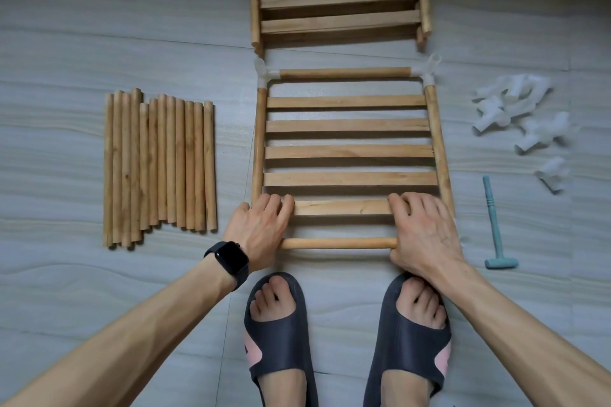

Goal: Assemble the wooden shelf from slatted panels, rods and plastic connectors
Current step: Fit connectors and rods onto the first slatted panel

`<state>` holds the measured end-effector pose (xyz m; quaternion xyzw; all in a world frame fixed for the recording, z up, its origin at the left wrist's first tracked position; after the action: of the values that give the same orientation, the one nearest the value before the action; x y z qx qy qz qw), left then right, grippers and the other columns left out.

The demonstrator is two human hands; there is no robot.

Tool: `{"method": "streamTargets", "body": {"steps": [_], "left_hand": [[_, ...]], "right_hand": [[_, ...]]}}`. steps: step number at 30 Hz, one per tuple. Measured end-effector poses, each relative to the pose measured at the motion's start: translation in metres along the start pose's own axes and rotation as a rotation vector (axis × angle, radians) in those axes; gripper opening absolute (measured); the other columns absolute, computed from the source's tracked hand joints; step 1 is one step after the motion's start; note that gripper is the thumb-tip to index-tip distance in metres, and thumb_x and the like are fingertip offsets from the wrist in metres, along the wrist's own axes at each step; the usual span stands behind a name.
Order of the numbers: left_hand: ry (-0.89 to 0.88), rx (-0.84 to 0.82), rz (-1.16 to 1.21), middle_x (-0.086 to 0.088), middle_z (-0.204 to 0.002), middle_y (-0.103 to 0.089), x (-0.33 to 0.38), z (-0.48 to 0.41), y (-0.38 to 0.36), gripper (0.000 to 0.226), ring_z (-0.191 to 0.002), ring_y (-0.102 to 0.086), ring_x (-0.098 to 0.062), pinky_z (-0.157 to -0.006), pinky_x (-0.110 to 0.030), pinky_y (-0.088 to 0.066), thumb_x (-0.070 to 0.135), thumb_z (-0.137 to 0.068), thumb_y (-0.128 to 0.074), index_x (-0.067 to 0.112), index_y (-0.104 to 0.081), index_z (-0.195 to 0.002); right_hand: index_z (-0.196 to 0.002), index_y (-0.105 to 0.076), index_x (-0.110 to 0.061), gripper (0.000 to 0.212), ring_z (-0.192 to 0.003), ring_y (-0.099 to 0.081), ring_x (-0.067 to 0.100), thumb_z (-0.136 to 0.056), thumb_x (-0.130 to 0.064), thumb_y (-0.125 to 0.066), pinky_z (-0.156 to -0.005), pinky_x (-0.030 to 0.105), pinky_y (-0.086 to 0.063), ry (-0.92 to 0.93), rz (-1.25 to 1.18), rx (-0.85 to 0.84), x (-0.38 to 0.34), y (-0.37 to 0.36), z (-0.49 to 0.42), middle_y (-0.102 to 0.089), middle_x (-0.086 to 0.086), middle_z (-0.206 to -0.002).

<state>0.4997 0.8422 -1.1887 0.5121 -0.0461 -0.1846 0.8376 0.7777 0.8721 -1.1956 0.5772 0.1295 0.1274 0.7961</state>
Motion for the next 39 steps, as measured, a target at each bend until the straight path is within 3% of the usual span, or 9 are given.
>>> {"method": "streamTargets", "body": {"steps": [6, 13, 19, 22, 26, 30, 34, 37, 39], "left_hand": [[-0.009, 0.008, 0.026, -0.009, -0.087, -0.06, 0.001, -0.003, -0.004, 0.082, -0.073, -0.058, -0.028, -0.049, -0.033, -0.035, 0.016, -0.033, -0.084, 0.004, -0.063, -0.112], [-0.014, 0.004, 0.051, -0.011, -0.083, -0.058, 0.007, -0.001, -0.009, 0.076, -0.069, -0.056, -0.03, -0.051, -0.031, -0.027, 0.008, -0.032, -0.076, 0.001, -0.062, -0.107], [0.007, 0.021, 0.074, -0.01, -0.086, -0.057, 0.007, -0.001, -0.012, 0.077, -0.072, -0.055, -0.03, -0.054, -0.034, -0.032, 0.007, -0.036, -0.074, 0.004, -0.056, -0.111], [0.019, -0.001, 0.119, -0.008, -0.094, -0.058, 0.006, 0.0, -0.012, 0.086, -0.078, -0.057, -0.029, -0.057, -0.035, -0.042, 0.013, -0.034, -0.074, 0.006, -0.057, -0.117], [-0.002, -0.017, 0.206, -0.013, -0.127, -0.059, 0.005, 0.003, -0.011, 0.095, -0.111, -0.059, -0.032, -0.084, -0.041, -0.053, 0.043, -0.045, -0.069, 0.008, -0.056, -0.132], [-0.02, -0.047, 0.202, -0.013, -0.128, -0.059, 0.002, 0.004, -0.009, 0.097, -0.114, -0.06, -0.033, -0.09, -0.044, -0.053, 0.053, -0.05, -0.069, 0.008, -0.056, -0.134], [0.021, -0.039, 0.124, -0.015, -0.121, -0.063, 0.001, 0.005, -0.007, 0.1, -0.115, -0.061, -0.036, -0.092, -0.05, -0.052, 0.03, -0.044, -0.083, 0.003, -0.056, -0.137], [0.062, -0.049, 0.054, -0.018, -0.122, -0.062, 0.004, 0.007, 0.0, 0.088, -0.122, -0.058, -0.037, -0.095, -0.056, -0.048, 0.012, -0.057, -0.076, -0.001, -0.051, -0.14], [0.05, -0.028, 0.038, -0.016, -0.111, -0.063, 0.004, 0.007, 0.006, 0.073, -0.112, -0.061, -0.037, -0.085, -0.052, -0.051, 0.008, -0.062, -0.069, -0.001, -0.054, -0.132]], "right_hand": [[-0.107, -0.059, -0.008, 0.06, -0.084, -0.053, 0.033, -0.048, -0.02, -0.064, -0.084, 0.042, -0.044, -0.009, 0.02, -0.026, -0.002, -0.002, -0.002, -0.058, 0.01, -0.094], [-0.103, -0.06, -0.009, 0.058, -0.082, -0.052, 0.032, -0.046, -0.019, -0.064, -0.084, 0.043, -0.044, -0.017, 0.013, -0.067, -0.002, -0.006, 0.001, -0.057, 0.009, -0.091], [-0.114, -0.06, -0.01, 0.065, -0.094, -0.053, 0.032, -0.049, -0.014, -0.066, -0.091, 0.041, -0.044, -0.046, -0.016, -0.058, -0.004, -0.008, 0.002, -0.058, 0.009, -0.101], [-0.121, -0.059, -0.009, 0.072, -0.101, -0.053, 0.032, -0.05, -0.01, -0.07, -0.097, 0.042, -0.044, -0.059, -0.065, -0.044, -0.004, -0.009, 0.004, -0.057, 0.011, -0.109], [-0.13, -0.056, -0.007, 0.079, -0.12, -0.048, 0.036, -0.053, -0.008, -0.073, -0.107, 0.048, -0.043, -0.058, -0.096, -0.098, -0.003, -0.01, 0.004, -0.053, 0.015, -0.127], [-0.135, -0.053, -0.008, 0.085, -0.128, -0.042, 0.036, -0.053, -0.01, -0.073, -0.112, 0.048, -0.039, -0.054, -0.115, -0.145, -0.003, -0.01, 0.004, -0.048, 0.016, -0.137], [-0.144, -0.047, -0.004, 0.09, -0.127, -0.046, 0.037, -0.057, -0.011, -0.068, -0.114, 0.051, -0.035, -0.036, -0.071, -0.125, -0.006, -0.008, 0.008, -0.053, 0.018, -0.136], [-0.148, -0.042, 0.0, 0.084, -0.134, -0.045, 0.039, -0.065, -0.008, -0.055, -0.117, 0.053, -0.031, -0.03, -0.036, -0.05, -0.011, -0.007, 0.012, -0.051, 0.021, -0.142], [-0.147, -0.043, 0.001, 0.078, -0.136, -0.045, 0.04, -0.07, -0.009, -0.044, -0.117, 0.053, -0.029, -0.011, -0.026, -0.006, -0.012, -0.007, 0.014, -0.05, 0.021, -0.144]]}}
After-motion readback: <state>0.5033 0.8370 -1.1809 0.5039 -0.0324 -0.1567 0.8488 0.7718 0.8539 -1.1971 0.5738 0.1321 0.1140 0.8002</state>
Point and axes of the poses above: each hand's wrist, its own z-axis away from the middle knuckle, its own y-axis out of the back of the hand, x = y × z, the point moved 2 cm from there along -z, towards the middle knuckle
